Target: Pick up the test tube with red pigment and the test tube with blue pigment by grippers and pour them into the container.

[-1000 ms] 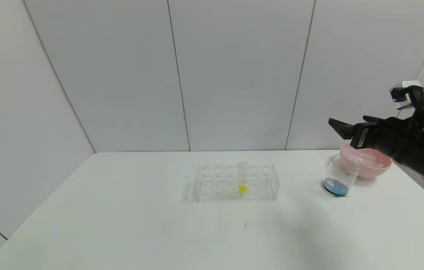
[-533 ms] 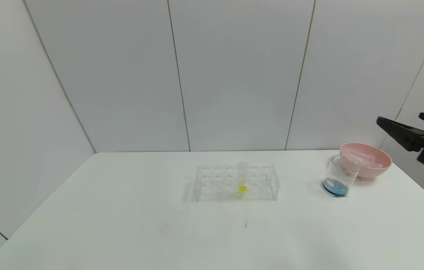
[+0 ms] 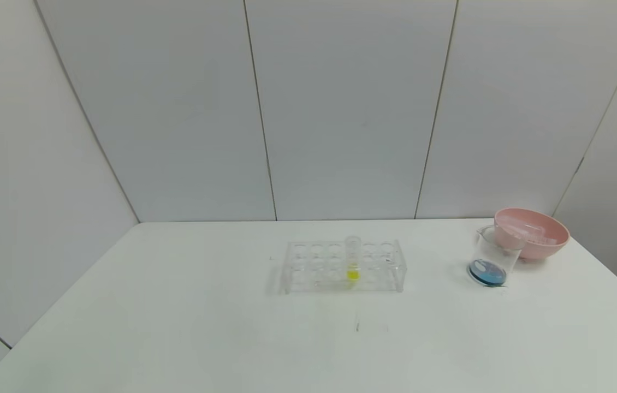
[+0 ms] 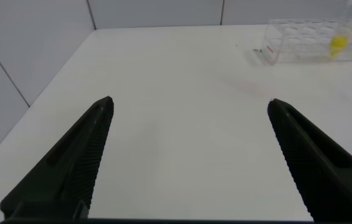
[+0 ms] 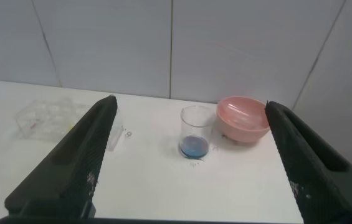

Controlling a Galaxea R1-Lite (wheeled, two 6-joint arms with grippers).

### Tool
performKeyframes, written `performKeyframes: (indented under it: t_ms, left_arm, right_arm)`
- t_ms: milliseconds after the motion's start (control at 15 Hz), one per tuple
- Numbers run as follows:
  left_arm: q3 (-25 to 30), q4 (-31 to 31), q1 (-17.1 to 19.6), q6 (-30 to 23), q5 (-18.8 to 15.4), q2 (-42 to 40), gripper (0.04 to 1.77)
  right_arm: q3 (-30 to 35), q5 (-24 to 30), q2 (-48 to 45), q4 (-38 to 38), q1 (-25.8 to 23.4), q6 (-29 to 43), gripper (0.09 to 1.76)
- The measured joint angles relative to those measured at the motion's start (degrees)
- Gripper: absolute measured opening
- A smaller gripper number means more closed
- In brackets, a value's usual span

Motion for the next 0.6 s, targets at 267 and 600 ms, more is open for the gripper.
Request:
performKeyframes:
  t_ms: [267,600]
  left_arm:
    - [0.00,0.00,0.00,0.00,0.00,0.00,1.76]
    - [0.00,0.00,0.00,0.00,0.00,0.00,1.76]
  right_arm:
    - [0.59,-2.02,-13.49,9.64,-0.61,-1.37,1.70]
    - [2.84,-9.26,-23.72,10.98,-0.94,-1.51,1.70]
